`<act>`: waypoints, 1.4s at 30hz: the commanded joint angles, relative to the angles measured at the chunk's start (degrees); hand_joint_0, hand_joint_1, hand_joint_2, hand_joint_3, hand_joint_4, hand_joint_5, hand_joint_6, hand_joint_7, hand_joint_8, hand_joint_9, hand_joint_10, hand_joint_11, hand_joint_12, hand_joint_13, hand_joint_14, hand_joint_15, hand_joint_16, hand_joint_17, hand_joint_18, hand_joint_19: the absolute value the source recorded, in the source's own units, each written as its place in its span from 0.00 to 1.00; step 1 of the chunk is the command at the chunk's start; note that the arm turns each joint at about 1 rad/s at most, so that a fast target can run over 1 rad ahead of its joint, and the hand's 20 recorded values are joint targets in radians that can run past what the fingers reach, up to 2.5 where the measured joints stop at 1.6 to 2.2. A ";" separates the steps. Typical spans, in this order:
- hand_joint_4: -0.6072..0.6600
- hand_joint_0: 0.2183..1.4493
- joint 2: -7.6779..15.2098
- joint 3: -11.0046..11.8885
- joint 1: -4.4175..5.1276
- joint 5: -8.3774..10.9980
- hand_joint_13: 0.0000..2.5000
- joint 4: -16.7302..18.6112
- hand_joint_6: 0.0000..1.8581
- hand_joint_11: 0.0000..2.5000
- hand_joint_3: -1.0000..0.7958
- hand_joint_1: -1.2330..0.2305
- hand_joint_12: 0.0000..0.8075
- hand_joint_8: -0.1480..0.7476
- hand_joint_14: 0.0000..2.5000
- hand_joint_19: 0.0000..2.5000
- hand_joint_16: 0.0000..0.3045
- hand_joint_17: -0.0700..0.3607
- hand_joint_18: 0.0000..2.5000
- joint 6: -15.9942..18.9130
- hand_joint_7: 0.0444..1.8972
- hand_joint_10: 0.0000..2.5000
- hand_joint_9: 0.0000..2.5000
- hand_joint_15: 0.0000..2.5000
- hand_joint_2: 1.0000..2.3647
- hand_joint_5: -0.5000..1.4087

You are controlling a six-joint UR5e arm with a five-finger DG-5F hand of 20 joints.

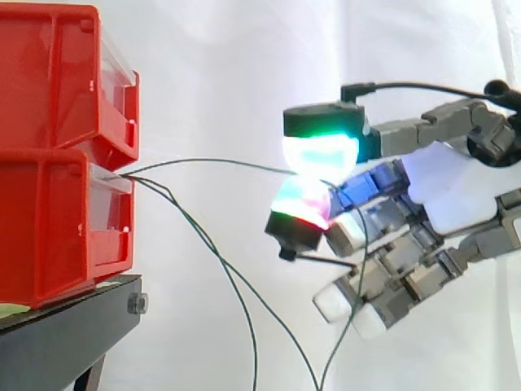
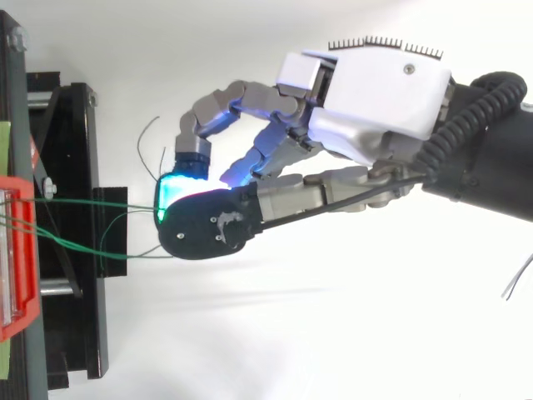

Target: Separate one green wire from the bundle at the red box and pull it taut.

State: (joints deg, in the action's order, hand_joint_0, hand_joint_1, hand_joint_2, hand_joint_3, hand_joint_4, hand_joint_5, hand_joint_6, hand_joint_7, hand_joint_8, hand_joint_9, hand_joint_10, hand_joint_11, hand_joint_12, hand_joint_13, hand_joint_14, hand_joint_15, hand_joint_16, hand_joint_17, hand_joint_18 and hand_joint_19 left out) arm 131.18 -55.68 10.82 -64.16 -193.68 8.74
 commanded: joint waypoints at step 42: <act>0.45 0.31 0.04 -17.36 1.13 -4.22 0.29 29.85 0.48 0.33 0.53 0.33 0.52 0.47 0.01 0.17 0.18 0.45 0.24 3.57 0.58 0.01 0.43 0.18 0.01 0.20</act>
State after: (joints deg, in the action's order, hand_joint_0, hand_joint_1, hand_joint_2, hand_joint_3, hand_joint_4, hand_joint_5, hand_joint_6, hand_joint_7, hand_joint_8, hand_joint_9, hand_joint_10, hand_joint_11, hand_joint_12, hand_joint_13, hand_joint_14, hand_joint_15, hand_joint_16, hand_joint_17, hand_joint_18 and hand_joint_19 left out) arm 131.22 -71.55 11.83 -68.29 -166.26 12.41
